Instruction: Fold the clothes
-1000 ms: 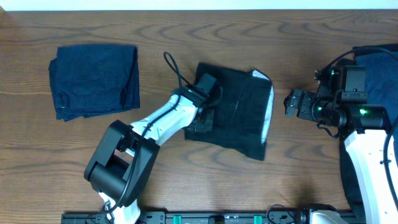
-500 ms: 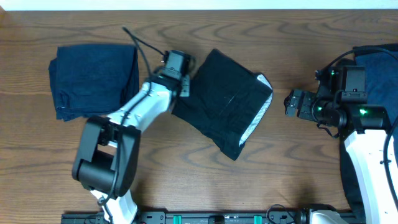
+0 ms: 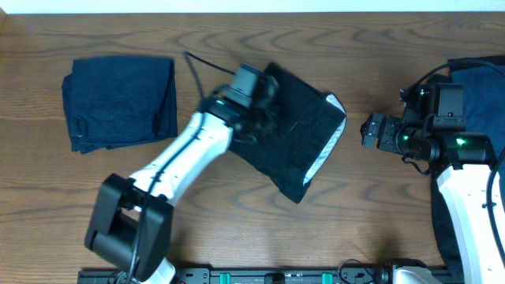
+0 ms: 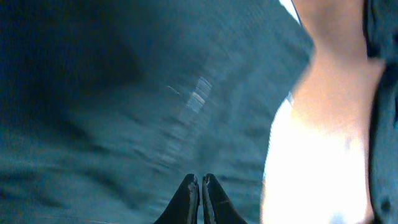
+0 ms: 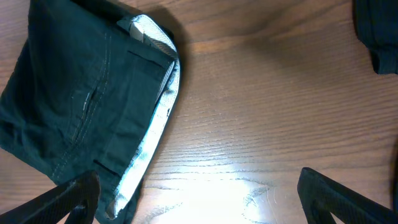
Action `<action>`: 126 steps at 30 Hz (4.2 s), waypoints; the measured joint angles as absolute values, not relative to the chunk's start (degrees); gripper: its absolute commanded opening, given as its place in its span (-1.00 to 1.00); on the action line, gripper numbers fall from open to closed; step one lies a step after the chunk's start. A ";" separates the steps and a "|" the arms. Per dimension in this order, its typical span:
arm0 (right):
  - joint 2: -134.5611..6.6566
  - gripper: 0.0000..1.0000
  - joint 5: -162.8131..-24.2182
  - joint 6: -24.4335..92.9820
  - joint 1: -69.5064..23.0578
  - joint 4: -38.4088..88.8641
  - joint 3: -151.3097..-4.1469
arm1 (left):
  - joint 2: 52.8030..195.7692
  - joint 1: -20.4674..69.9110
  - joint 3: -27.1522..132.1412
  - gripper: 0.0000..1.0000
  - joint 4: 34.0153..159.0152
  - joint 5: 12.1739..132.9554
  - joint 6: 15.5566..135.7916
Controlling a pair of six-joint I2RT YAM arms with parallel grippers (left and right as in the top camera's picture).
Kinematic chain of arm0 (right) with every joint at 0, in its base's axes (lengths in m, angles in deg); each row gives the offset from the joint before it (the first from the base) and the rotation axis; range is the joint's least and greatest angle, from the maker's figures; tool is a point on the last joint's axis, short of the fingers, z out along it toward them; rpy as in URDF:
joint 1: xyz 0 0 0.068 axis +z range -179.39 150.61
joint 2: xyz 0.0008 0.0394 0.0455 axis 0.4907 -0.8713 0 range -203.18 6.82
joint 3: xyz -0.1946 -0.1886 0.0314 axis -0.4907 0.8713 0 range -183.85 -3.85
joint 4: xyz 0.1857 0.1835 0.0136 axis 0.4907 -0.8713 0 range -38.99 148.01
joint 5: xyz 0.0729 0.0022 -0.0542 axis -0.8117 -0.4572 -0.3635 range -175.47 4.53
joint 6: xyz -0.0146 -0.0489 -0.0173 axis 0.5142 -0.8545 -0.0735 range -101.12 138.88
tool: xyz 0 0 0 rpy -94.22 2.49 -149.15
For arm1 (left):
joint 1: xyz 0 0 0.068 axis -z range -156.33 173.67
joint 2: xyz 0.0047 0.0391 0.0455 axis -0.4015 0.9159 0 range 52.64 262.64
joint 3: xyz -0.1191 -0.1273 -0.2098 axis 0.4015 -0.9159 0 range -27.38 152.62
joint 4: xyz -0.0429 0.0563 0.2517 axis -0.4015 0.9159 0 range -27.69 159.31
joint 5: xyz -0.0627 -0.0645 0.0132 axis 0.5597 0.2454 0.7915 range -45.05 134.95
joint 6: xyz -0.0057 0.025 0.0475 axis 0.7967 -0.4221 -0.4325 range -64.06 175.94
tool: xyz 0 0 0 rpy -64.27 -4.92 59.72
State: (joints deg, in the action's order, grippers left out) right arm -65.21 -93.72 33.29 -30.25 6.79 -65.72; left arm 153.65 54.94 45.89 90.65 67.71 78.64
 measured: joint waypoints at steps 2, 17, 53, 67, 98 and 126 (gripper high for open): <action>-65.21 0.99 -93.72 33.29 -30.25 6.79 -65.72 | 154.33 58.02 45.83 -0.85 91.35 68.56 78.88; -65.21 0.98 -93.72 33.29 -30.25 6.79 -65.72 | 160.71 72.95 45.81 -0.76 91.91 68.81 79.90; -65.21 0.99 -93.66 33.29 -30.25 6.79 -65.72 | 167.14 45.58 47.14 -0.04 109.99 56.37 76.52; -65.21 0.98 -93.57 33.29 -30.25 6.79 -65.72 | 153.94 42.68 47.27 0.68 113.62 61.44 76.65; -65.21 0.99 -93.57 33.29 -30.25 6.79 -65.72 | 164.01 42.70 47.29 0.91 99.11 43.12 76.69; -65.21 0.97 -93.57 33.29 -30.25 6.79 -65.72 | 154.61 42.90 47.93 0.96 99.72 48.37 76.67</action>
State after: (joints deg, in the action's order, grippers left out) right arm -65.21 -93.57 33.29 -30.25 6.79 -65.72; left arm 154.61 42.90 47.93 99.72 48.37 76.67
